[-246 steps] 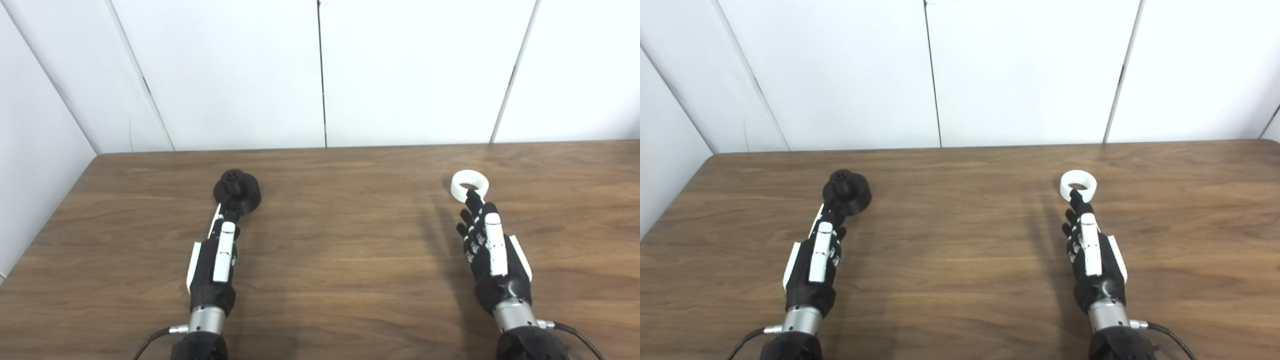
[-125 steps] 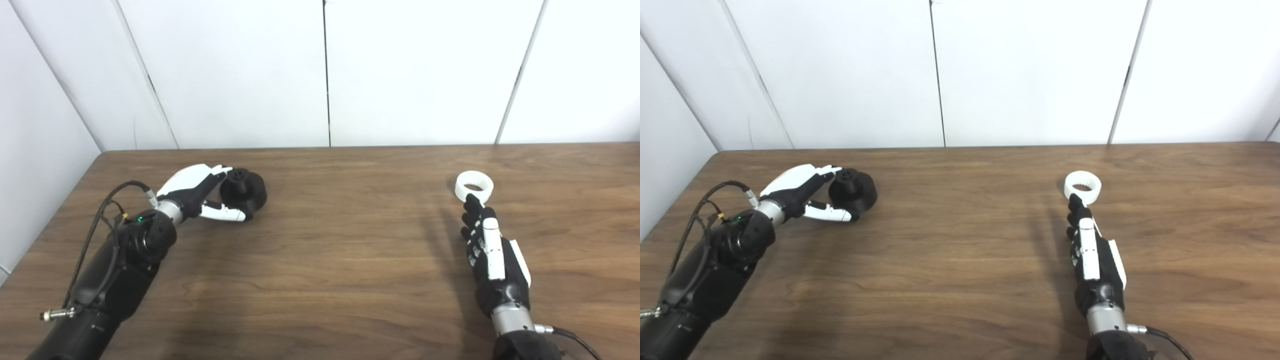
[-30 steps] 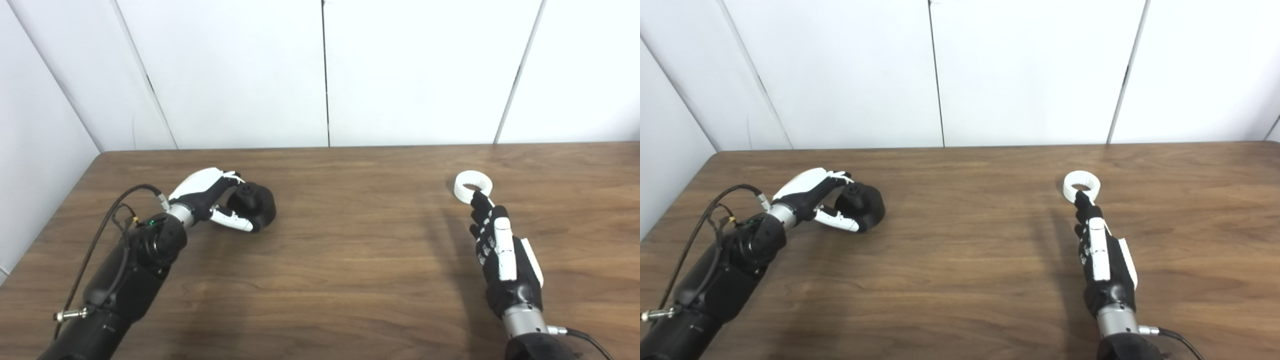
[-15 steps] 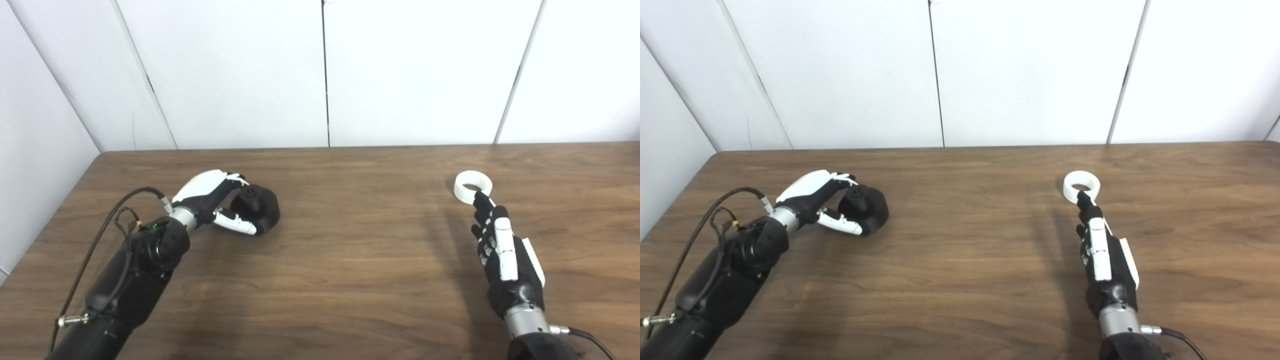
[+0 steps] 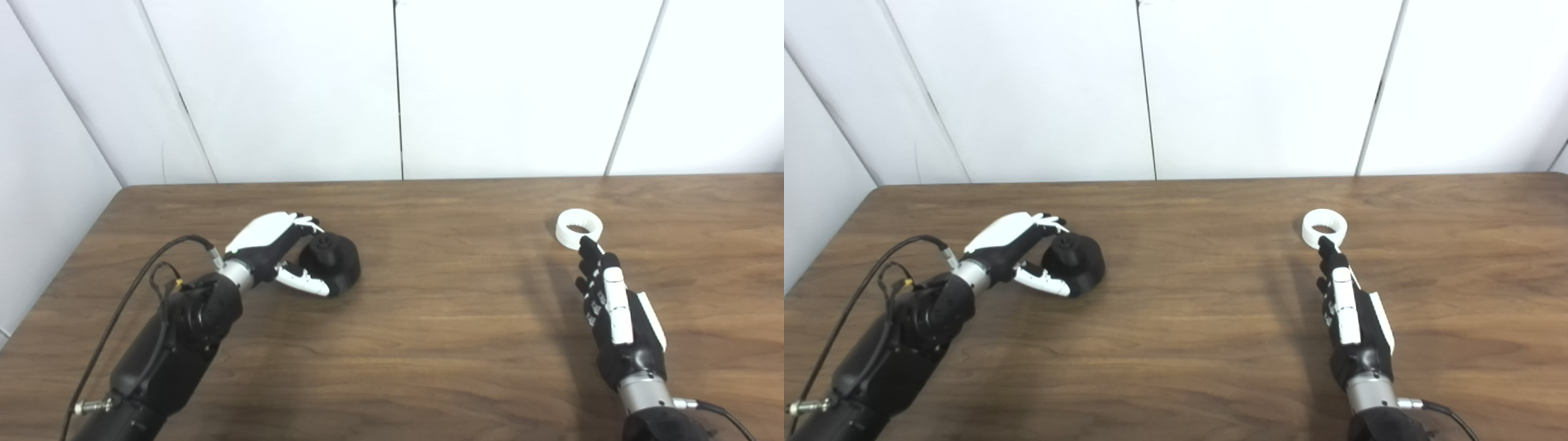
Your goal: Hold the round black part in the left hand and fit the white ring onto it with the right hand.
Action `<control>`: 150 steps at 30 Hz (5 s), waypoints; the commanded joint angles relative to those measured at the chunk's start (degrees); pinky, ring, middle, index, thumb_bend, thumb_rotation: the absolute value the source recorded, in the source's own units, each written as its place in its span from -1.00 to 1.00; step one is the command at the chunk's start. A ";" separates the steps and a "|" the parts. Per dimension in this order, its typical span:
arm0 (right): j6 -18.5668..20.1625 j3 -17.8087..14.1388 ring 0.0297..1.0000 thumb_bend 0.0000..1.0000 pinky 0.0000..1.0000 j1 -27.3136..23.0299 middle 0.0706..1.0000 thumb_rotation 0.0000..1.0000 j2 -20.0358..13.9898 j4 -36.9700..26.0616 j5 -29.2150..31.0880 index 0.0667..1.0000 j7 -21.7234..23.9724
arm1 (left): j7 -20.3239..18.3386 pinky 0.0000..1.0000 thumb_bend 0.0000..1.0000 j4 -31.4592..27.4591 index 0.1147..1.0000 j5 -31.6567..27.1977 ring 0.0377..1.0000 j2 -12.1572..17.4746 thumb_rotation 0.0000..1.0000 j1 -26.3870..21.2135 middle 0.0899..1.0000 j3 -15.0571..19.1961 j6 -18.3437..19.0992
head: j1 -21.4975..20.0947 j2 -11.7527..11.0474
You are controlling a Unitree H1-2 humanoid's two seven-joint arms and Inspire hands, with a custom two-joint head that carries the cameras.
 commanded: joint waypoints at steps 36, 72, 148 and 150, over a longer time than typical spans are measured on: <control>-1.04 0.89 1.00 0.00 1.00 -1.92 0.94 1.00 1.03 -1.63 -1.36 0.86 0.18 | -4.77 1.00 0.92 -12.71 0.40 4.63 1.00 -5.19 -0.10 2.57 0.90 -6.89 -1.74 | -1.39 0.75; 0.74 -3.37 0.88 0.13 0.75 -6.88 0.86 0.17 -3.95 -4.67 -2.45 0.71 -1.01 | -4.35 1.00 0.93 -16.22 0.37 8.09 1.00 -9.44 -0.05 6.81 0.89 -9.86 -5.86 | -3.69 1.14; 0.28 15.87 1.00 0.79 1.00 -38.40 0.89 -0.47 -29.34 35.61 -35.02 0.44 13.22 | -4.71 1.00 0.93 -14.35 0.38 8.59 1.00 -10.96 -0.02 6.43 0.91 -9.22 -6.43 | -4.17 -0.35; 0.49 16.28 1.00 0.79 1.00 -38.33 0.89 -0.46 -28.96 36.02 -35.42 0.45 13.11 | -4.57 1.00 0.92 -14.20 0.38 8.24 1.00 -11.07 -0.03 6.30 0.91 -9.06 -6.68 | -4.13 -0.54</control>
